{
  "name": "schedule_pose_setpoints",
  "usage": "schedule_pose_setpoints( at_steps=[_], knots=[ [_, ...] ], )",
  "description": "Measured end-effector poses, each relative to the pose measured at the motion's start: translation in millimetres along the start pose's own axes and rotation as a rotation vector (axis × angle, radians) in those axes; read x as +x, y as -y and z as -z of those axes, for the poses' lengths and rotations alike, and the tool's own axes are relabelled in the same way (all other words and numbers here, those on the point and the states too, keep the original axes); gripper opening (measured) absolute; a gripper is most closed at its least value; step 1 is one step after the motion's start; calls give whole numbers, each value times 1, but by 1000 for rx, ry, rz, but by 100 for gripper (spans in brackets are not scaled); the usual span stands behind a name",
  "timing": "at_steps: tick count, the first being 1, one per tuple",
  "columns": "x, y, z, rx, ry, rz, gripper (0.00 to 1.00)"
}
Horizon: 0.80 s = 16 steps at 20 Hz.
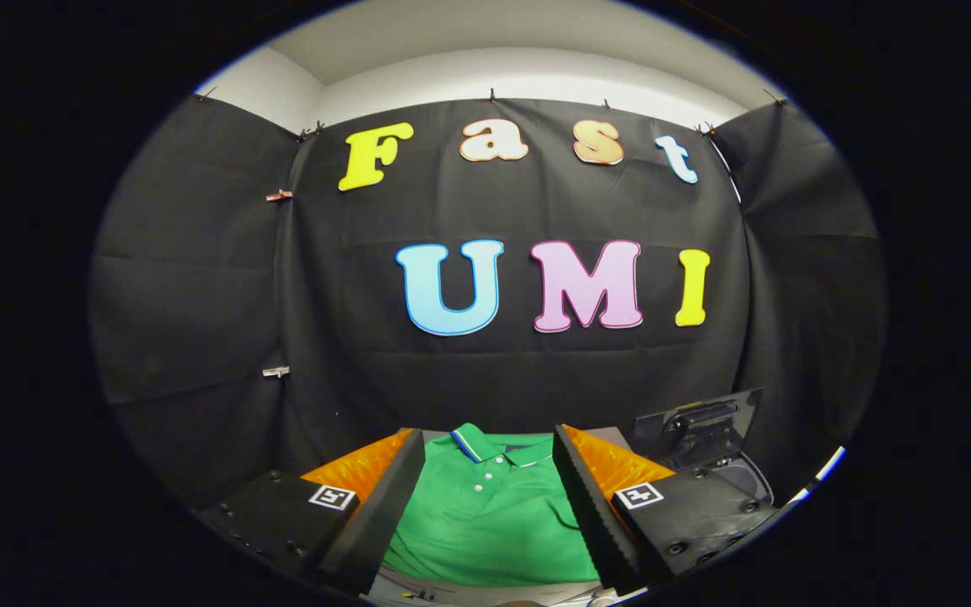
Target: Put the clothes into the washing machine and then close the washing machine lid.
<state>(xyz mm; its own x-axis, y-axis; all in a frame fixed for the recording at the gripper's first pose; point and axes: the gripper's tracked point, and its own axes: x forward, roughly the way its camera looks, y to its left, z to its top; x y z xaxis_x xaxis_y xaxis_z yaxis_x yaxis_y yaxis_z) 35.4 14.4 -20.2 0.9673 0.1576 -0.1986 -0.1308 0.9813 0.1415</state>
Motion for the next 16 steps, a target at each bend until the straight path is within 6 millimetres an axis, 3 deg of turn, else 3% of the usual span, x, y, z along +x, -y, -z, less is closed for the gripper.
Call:
schedule_pose_setpoints(
  at_steps=[7, 13, 16],
  knots=[
    [48, -14, 44, -22, -214, -31, 96],
    [89, -8, 115, -26, -405, 6, 96],
    [101, 5, 163, -7, -563, 50, 91]
  ],
)
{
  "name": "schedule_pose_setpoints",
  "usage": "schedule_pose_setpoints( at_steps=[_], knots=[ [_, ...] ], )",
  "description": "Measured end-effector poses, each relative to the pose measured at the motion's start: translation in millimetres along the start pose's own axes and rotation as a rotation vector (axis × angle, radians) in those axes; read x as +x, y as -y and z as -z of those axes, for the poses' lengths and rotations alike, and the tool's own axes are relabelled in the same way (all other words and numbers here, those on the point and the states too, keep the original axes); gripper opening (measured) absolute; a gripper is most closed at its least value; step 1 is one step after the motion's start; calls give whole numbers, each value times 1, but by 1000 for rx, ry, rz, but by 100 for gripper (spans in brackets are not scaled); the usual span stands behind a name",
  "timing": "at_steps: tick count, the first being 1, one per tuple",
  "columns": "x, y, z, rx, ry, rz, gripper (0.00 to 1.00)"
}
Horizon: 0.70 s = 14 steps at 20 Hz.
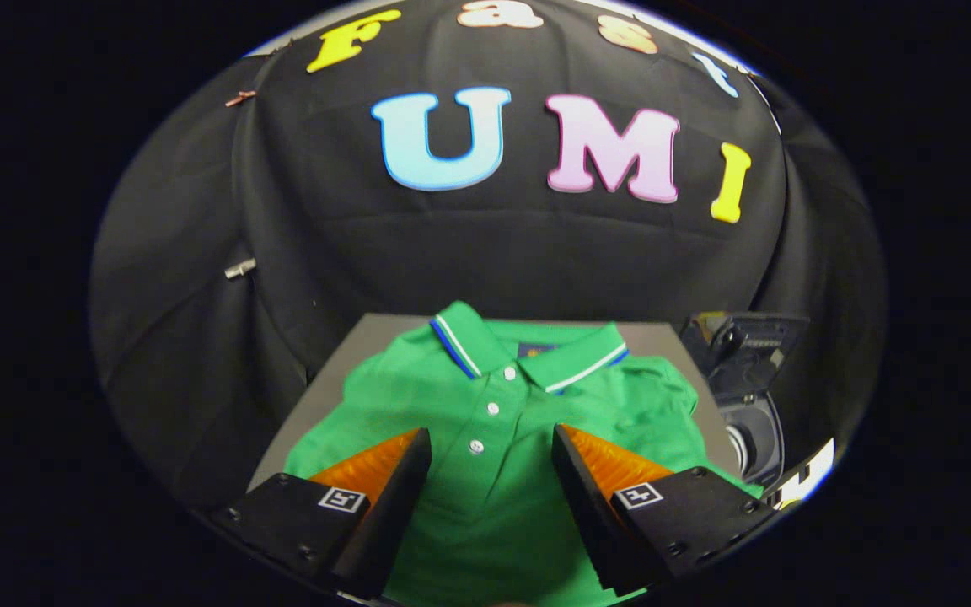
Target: Put the clothes into the washing machine and then close the washing machine lid.
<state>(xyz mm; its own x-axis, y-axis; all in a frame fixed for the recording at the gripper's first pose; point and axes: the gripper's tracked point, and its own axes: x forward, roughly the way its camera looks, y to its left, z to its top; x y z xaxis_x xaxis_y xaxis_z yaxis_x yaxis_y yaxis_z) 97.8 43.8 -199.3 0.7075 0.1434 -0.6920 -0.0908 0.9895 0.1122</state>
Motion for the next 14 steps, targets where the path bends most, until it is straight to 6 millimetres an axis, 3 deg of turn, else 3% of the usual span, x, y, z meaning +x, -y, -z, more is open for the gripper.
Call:
schedule_pose_setpoints(
  at_steps=[1, 4, 7, 12, 14],
  knots=[
    [3, 3, 8, 12, -36, 4, 91],
    [-3, 4, 2, -47, 27, 1, 93],
    [-3, 7, 7, 14, 59, -14, 93],
    [2, 22, 3, 47, -36, -27, 41],
    [1, 23, 1, 49, -74, -58, 26]
  ],
)
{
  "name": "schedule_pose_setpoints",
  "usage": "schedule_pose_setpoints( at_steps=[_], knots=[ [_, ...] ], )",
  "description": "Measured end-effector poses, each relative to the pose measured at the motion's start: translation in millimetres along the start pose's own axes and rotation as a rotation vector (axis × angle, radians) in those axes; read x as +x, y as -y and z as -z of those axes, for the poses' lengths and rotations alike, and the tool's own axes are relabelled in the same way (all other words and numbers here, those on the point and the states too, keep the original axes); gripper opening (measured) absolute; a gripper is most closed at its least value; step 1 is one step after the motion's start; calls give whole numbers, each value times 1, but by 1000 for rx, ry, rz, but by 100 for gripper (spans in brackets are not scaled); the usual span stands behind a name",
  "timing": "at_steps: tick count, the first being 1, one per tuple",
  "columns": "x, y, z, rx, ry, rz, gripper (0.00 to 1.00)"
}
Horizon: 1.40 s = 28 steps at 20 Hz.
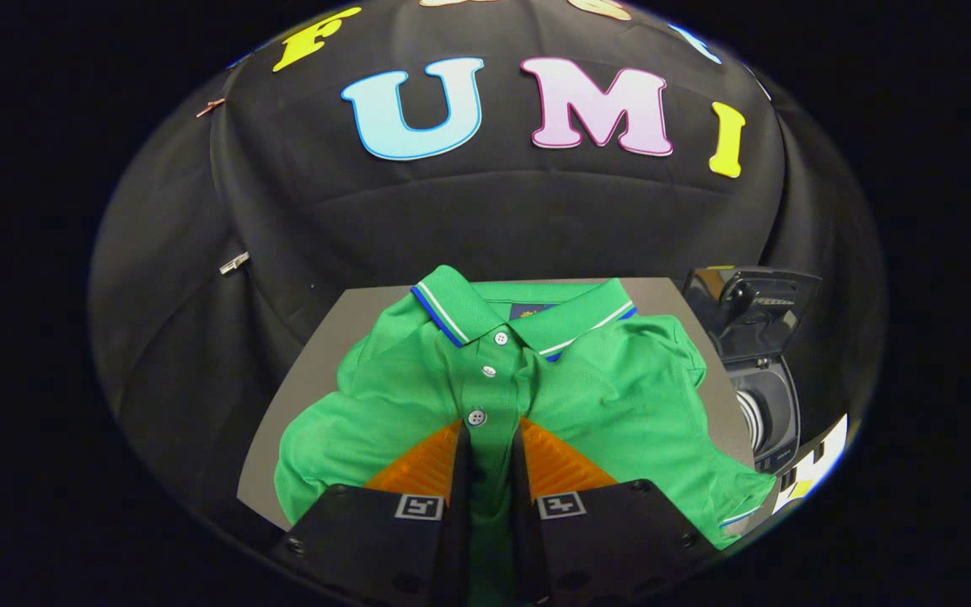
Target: Put the clothes into the washing machine and then close the washing machine lid.
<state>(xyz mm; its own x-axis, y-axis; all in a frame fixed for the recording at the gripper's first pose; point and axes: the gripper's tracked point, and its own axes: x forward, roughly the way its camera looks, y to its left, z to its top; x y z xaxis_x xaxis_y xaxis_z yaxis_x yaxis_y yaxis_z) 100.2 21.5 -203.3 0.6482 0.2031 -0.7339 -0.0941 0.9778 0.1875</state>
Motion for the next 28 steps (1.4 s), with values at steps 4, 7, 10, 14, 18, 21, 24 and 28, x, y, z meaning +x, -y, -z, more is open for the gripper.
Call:
schedule_pose_setpoints(
  at_steps=[4, 7, 10, 14, 18, 21, 24, 28],
  knots=[
    [-5, 4, -4, -32, -19, -2, 5],
    [-15, -4, -11, -54, -6, -13, 5],
    [-29, -5, -26, -78, 56, -29, 5],
    [-41, -2, -34, -57, 76, -71, 5],
    [-53, 9, -40, -82, 90, -95, 5],
    [-61, 36, -50, -95, 113, -103, 5],
    [-69, 65, -58, -77, 122, -107, 5],
    [-70, 116, -71, -55, 112, -107, 5]
  ],
)
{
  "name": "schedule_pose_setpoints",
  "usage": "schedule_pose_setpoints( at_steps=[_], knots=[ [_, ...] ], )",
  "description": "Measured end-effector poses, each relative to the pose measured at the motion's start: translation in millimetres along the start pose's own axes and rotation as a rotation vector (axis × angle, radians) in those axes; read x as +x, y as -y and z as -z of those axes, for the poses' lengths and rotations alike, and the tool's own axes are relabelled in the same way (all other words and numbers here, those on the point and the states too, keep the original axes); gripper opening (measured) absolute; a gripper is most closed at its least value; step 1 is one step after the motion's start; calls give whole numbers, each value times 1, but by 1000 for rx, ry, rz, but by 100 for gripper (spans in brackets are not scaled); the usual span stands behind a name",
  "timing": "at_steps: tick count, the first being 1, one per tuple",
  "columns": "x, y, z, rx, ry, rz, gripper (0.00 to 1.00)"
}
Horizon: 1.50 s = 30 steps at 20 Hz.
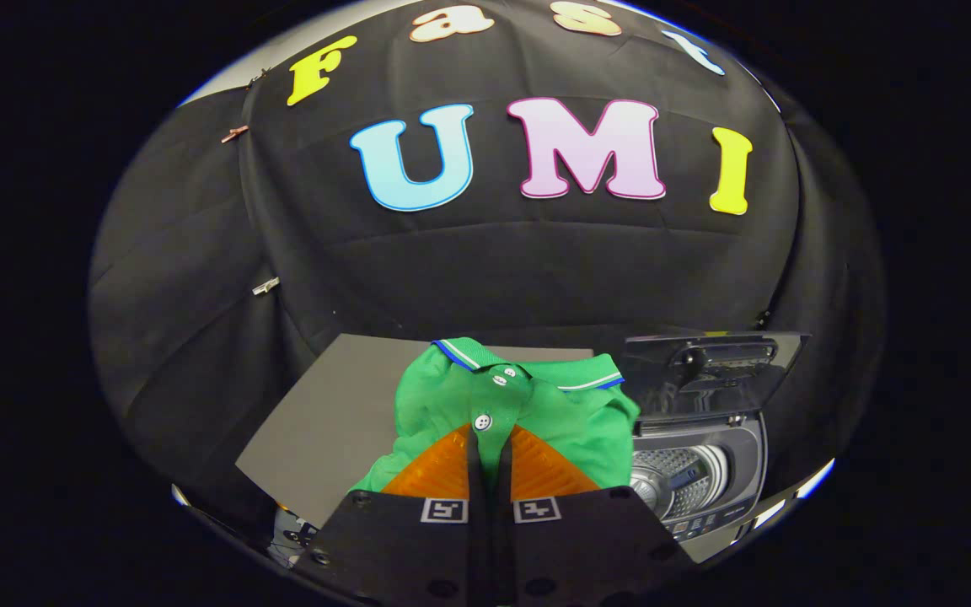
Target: Put the clothes into the washing machine and then close the washing machine lid.
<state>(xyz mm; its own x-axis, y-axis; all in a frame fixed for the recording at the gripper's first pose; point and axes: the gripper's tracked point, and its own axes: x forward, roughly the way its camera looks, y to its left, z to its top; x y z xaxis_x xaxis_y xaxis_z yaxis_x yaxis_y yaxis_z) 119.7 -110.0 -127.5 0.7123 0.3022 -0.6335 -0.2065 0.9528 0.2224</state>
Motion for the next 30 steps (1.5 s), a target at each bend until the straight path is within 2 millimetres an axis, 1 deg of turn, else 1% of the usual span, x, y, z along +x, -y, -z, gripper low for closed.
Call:
schedule_pose_setpoints(
  at_steps=[3, 7, 10, 12, 15, 16, 19, 21, 24, 26, 30],
  knots=[
    [-1, 46, -7, 31, -8, -6, 5],
    [0, 116, -15, 83, -26, 9, 5],
    [3, 172, -20, 117, -26, 24, 5],
    [7, 205, -22, 125, -26, 27, 5],
    [18, 245, -15, 121, -48, 18, 5],
    [22, 255, -13, 121, -54, 9, 5],
    [32, 278, -2, 127, -81, -24, 5],
    [37, 287, 9, 121, -109, -41, 5],
    [47, 293, 27, 89, -126, -59, 5],
    [55, 296, 43, 75, -152, -59, 5],
    [75, 305, 71, 74, -198, -34, 5]
  ],
)
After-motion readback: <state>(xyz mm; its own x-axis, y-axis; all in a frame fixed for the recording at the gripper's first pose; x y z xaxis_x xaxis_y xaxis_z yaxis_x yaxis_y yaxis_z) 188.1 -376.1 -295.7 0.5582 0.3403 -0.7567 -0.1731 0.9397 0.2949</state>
